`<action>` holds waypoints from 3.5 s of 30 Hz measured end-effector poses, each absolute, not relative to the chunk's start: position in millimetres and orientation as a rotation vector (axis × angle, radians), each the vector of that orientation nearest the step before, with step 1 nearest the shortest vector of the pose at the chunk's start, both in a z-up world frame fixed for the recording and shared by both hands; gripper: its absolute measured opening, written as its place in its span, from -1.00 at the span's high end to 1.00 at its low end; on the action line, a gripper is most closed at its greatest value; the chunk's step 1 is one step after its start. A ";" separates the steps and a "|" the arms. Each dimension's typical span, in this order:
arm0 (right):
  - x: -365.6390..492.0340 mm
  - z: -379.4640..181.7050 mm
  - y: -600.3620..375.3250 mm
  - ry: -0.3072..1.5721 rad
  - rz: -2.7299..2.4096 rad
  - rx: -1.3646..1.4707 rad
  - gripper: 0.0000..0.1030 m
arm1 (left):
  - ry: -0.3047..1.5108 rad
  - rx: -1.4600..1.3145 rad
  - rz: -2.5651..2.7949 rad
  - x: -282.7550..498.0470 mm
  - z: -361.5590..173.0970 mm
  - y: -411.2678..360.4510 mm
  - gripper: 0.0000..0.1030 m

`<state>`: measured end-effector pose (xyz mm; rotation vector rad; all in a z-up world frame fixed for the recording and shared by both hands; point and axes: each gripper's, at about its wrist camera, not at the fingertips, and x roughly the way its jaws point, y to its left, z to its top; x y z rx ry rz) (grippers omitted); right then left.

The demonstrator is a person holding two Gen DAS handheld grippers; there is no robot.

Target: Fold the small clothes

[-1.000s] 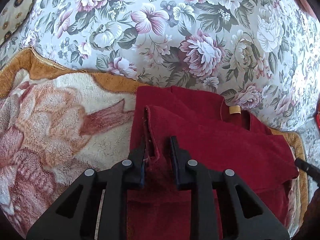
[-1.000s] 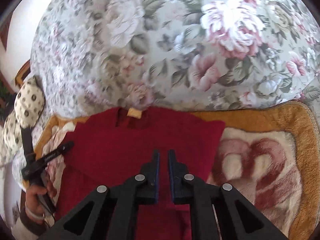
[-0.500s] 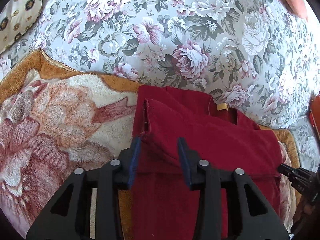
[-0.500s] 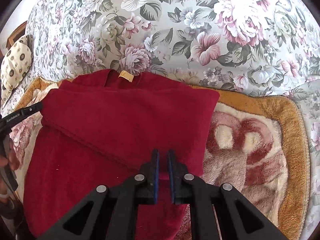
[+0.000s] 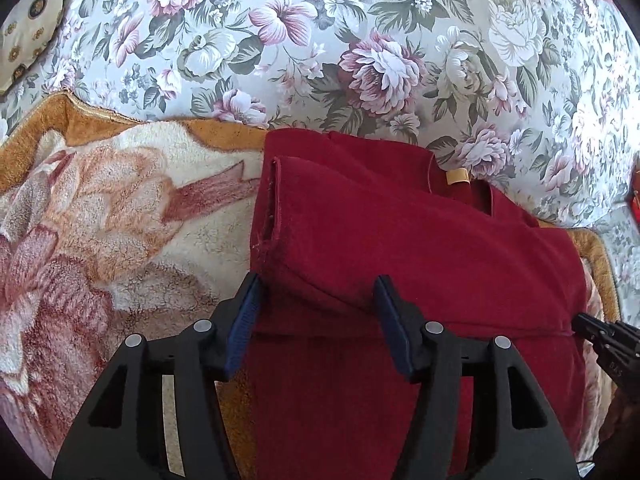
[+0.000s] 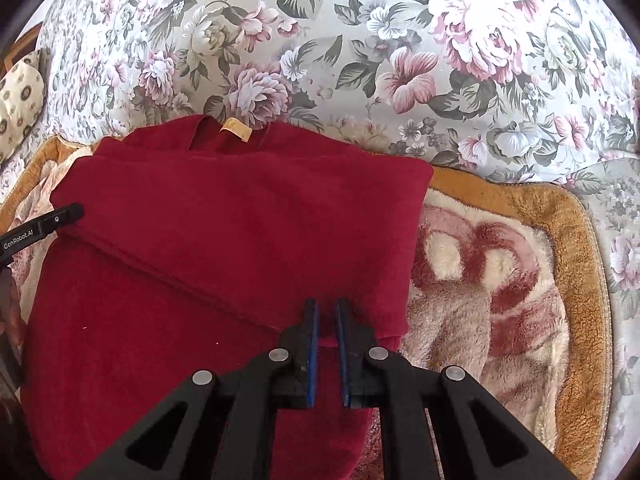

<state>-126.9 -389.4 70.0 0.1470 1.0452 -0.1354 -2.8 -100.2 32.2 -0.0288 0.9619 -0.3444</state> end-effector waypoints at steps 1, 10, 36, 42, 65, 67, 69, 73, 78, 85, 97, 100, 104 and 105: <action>-128.0 71.5 -388.7 1.046 -0.134 0.156 0.85 | 0.958 -0.027 -0.345 -7.2 35.2 -98.2 -0.12; -177.4 95.4 -400.7 1.028 -0.099 0.319 0.85 | 0.969 -0.075 -0.373 -61.0 57.3 -73.2 -0.12; -340.1 148.7 -346.1 0.866 -0.255 0.158 0.68 | 0.881 0.009 -0.395 -221.1 91.7 -37.4 -0.34; -350.3 140.9 -340.6 0.873 -0.285 0.095 0.67 | 0.910 0.008 -0.370 -230.2 82.5 -22.8 -0.34; -374.2 73.0 -340.3 1.080 -0.021 0.389 0.44 | 1.076 -0.108 -0.465 -234.7 48.7 10.9 -0.48; -374.9 67.0 -338.4 1.103 0.001 0.408 0.42 | 1.093 -0.098 -0.485 -238.4 44.3 7.1 -0.48; -377.1 60.7 -336.4 1.126 0.025 0.423 0.41 | 1.108 -0.082 -0.504 -243.0 39.0 1.7 -0.48; -379.5 52.3 -336.2 1.148 0.029 0.431 0.37 | 1.143 -0.035 -0.526 -247.2 23.0 -10.9 -0.48; -382.6 42.8 -335.7 1.167 0.035 0.460 0.35 | 1.154 -0.017 -0.508 -248.2 10.4 -16.2 -0.49; -384.2 37.3 -330.9 1.177 0.049 0.459 0.24 | 1.160 -0.099 -0.463 -244.6 10.2 0.8 -0.52; -390.7 26.8 -332.1 1.155 0.053 0.555 0.04 | 1.167 0.086 -0.423 -256.5 -6.0 -36.4 -0.98; -389.9 25.8 -329.7 1.141 0.054 0.548 -0.02 | 1.159 0.113 -0.399 -258.3 -7.9 -41.5 -0.98; -387.8 28.0 -320.0 1.113 0.021 0.480 0.04 | 1.155 0.026 -0.394 -255.8 -7.4 -33.5 -0.98; -388.4 29.5 -316.1 1.105 0.012 0.432 0.14 | 1.152 0.009 -0.392 -255.5 -6.5 -30.4 -0.96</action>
